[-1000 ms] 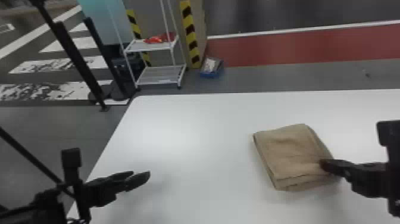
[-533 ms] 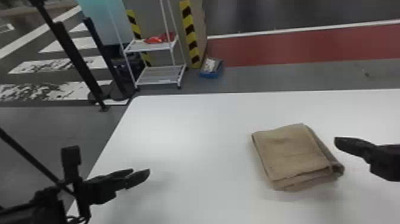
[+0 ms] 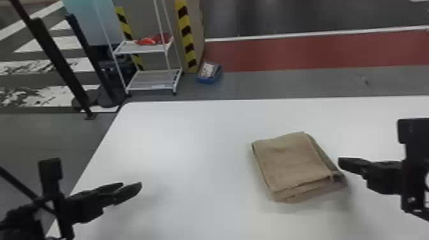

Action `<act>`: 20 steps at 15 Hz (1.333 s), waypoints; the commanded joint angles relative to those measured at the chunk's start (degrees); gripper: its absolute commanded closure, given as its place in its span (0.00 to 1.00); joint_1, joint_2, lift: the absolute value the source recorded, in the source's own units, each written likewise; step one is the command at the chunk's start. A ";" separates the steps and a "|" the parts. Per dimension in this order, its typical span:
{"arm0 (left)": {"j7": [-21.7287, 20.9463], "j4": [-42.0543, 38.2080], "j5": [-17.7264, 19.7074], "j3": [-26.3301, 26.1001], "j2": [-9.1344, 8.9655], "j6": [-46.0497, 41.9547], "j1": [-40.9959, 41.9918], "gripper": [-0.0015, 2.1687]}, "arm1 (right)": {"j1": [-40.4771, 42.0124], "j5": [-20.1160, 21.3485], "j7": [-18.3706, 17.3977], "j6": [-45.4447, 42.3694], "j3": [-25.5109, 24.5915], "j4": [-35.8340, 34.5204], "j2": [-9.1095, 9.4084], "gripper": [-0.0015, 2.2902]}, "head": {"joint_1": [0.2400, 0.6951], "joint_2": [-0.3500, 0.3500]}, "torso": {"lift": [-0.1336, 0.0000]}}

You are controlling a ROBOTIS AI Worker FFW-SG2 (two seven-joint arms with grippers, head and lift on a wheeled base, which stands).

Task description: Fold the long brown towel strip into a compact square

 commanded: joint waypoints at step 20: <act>4.65 -21.00 3.52 -1.04 -13.27 -7.94 7.29 0.06 | 19.36 -13.21 -2.28 -19.52 -0.92 -22.47 0.05 0.00 | 1.00 0.79 | 0.04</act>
